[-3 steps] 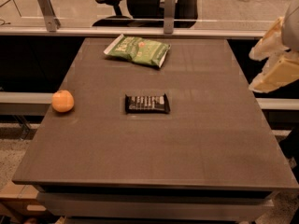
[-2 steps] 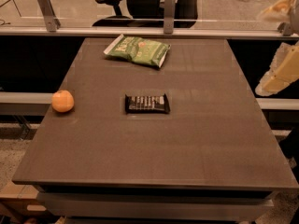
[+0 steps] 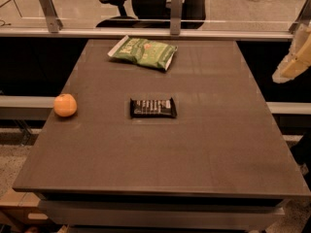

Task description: Pick green jalapeno chip bag

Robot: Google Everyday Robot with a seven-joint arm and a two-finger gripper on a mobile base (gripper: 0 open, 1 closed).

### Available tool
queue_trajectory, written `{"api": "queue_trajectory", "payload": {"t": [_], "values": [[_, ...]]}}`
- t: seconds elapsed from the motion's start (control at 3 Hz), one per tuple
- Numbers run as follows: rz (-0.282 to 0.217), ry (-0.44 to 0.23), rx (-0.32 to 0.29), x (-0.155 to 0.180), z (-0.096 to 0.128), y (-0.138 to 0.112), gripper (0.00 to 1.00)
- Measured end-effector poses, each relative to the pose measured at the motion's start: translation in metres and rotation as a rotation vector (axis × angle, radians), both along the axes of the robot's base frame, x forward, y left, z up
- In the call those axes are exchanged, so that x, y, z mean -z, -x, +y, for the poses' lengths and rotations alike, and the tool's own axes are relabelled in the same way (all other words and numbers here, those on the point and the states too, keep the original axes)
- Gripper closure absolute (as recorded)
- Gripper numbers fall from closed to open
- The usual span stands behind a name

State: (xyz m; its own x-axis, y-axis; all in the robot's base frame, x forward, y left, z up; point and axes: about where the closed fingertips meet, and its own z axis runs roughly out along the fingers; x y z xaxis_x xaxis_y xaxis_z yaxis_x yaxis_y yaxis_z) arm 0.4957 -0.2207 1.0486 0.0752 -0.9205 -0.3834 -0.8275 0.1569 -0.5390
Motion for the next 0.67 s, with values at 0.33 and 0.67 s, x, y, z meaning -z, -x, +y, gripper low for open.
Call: {"api": "queue_trajectory", "payload": {"t": [0.33, 0.67], "values": [[-0.072, -0.053, -0.012, -0.007, 0.003, -0.021, 0.0], [-0.166, -0.101, -0.009, -0.016, 0.009, -0.05, 0.0]]}}
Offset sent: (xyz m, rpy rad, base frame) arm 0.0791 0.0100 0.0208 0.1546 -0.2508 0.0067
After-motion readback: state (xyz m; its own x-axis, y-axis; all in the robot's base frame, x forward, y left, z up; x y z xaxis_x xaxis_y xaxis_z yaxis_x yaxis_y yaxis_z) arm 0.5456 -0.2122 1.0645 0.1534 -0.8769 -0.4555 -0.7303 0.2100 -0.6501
